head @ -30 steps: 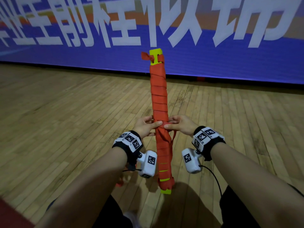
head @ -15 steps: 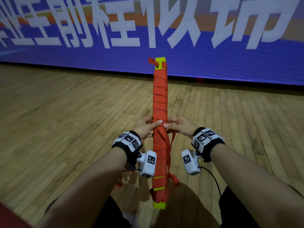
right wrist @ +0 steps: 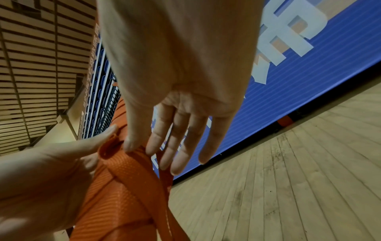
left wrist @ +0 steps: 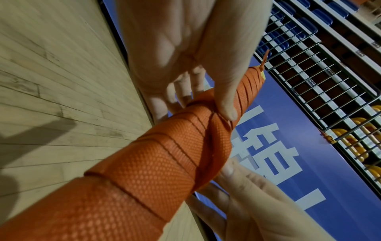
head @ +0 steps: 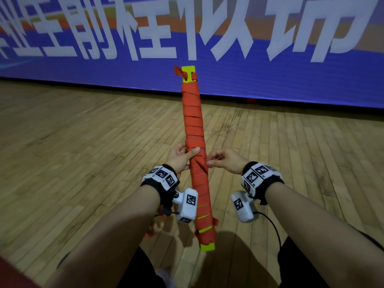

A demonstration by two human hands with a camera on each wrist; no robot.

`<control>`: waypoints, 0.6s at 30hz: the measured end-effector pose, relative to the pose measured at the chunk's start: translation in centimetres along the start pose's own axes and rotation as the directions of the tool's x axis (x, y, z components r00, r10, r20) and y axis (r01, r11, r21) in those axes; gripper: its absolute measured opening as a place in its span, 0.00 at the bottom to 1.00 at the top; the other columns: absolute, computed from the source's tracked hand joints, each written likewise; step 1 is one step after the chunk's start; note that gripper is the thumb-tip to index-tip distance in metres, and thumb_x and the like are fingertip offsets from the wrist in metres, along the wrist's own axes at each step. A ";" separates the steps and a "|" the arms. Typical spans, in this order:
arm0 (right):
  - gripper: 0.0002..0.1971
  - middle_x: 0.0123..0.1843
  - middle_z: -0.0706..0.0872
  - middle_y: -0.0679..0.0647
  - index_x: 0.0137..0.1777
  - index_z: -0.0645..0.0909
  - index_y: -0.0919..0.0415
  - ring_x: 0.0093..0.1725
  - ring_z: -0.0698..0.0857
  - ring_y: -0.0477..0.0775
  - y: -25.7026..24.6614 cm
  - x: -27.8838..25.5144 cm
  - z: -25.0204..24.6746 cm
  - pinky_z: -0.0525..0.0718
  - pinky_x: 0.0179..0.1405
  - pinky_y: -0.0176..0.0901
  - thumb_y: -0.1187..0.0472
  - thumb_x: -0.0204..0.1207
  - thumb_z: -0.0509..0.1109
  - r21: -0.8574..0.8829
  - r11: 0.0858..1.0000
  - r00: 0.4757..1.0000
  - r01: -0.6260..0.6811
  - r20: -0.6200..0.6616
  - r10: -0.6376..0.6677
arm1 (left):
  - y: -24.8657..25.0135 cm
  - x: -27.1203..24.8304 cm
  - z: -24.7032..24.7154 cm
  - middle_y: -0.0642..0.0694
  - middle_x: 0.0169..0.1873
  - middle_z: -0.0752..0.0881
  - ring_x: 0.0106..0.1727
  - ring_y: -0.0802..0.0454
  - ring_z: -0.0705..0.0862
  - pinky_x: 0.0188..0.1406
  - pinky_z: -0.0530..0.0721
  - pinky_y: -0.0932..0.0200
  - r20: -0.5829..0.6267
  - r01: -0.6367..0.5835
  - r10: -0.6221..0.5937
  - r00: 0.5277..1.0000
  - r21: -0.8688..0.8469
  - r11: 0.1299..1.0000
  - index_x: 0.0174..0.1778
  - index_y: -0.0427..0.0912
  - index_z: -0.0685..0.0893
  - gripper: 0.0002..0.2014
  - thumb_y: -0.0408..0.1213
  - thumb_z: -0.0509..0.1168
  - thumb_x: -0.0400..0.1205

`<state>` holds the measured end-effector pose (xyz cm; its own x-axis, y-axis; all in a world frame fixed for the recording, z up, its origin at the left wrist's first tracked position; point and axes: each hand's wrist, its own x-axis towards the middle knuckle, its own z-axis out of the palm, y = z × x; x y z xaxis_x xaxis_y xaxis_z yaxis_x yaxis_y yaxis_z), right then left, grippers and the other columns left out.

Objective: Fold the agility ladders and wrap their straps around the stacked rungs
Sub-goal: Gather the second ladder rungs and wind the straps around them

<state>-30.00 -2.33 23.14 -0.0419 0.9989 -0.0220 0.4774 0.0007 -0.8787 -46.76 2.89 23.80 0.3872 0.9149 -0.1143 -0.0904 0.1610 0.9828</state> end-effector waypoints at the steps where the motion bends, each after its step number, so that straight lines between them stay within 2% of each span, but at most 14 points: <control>1: 0.01 0.43 0.86 0.54 0.45 0.84 0.59 0.42 0.84 0.43 0.1 0.0 0.0 0.81 0.53 0.39 0.64 0.76 0.73 -0.002 1.000 1.000 -0.004 0.026 0.004 | -0.1 0.0 0.0 0.46 0.48 0.86 0.43 0.55 0.86 0.31 0.86 0.63 0.001 -0.001 0.001 1.000 0.003 1.000 0.59 0.41 0.75 0.13 0.32 0.68 0.81; 3: 0.03 0.44 0.86 0.55 0.44 0.83 0.57 0.44 0.84 0.47 0.1 0.1 0.0 0.81 0.56 0.41 0.65 0.75 0.73 0.023 1.000 0.998 -0.018 0.061 0.017 | -0.1 0.0 -0.1 0.45 0.49 0.86 0.43 0.55 0.86 0.31 0.86 0.63 -0.002 -0.001 0.001 1.000 0.004 1.000 0.54 0.43 0.76 0.10 0.32 0.68 0.81; 6: 0.06 0.40 0.84 0.53 0.41 0.81 0.55 0.41 0.81 0.47 0.0 0.2 0.0 0.79 0.50 0.37 0.65 0.74 0.74 0.020 0.999 0.997 -0.027 0.072 0.025 | -0.1 0.0 -0.1 0.43 0.50 0.86 0.43 0.53 0.86 0.29 0.86 0.63 -0.011 -0.003 0.003 1.000 0.003 1.000 0.56 0.42 0.76 0.11 0.32 0.69 0.80; 10: 0.10 0.28 0.79 0.46 0.36 0.77 0.57 0.27 0.79 0.36 0.0 0.5 0.5 0.76 0.35 0.27 0.68 0.74 0.74 -0.002 1.000 0.998 -0.030 0.057 0.030 | -0.2 -0.1 0.1 0.42 0.51 0.86 0.43 0.52 0.86 0.34 0.86 0.60 -0.015 -0.009 0.010 1.000 0.024 1.000 0.49 0.46 0.76 0.09 0.32 0.69 0.80; 12: 0.10 0.24 0.81 0.41 0.35 0.79 0.56 0.25 0.79 0.33 0.0 0.5 0.3 0.75 0.34 0.24 0.68 0.75 0.72 -0.017 1.000 0.997 -0.018 0.078 0.019 | -0.3 -0.2 0.1 0.41 0.54 0.85 0.44 0.52 0.86 0.34 0.86 0.60 -0.017 -0.007 0.008 1.000 0.049 0.999 0.52 0.44 0.75 0.09 0.32 0.69 0.80; 15: 0.10 0.33 0.83 0.44 0.36 0.80 0.54 0.33 0.80 0.35 -0.2 0.3 -0.1 0.76 0.40 0.26 0.67 0.77 0.71 -0.043 0.999 0.995 -0.002 0.102 0.006 | -0.4 -0.1 0.0 0.40 0.56 0.85 0.43 0.53 0.86 0.30 0.84 0.63 -0.031 0.007 -0.004 1.000 0.092 0.996 0.60 0.41 0.73 0.15 0.34 0.69 0.81; 18: 0.10 0.38 0.81 0.46 0.38 0.79 0.53 0.39 0.79 0.40 -0.5 0.0 -0.6 0.76 0.44 0.26 0.65 0.79 0.68 -0.046 0.998 0.994 0.040 0.099 -0.035 | -0.4 0.0 -0.1 0.42 0.52 0.85 0.39 0.55 0.84 0.23 0.82 0.67 -0.057 0.004 0.003 0.998 0.114 0.993 0.58 0.40 0.74 0.14 0.34 0.69 0.81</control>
<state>-29.76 -2.28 23.89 -0.1452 0.9887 -0.0383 0.5151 0.0425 -0.8561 -46.76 2.89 23.44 0.3342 0.9349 -0.1197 0.0168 0.1211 0.9925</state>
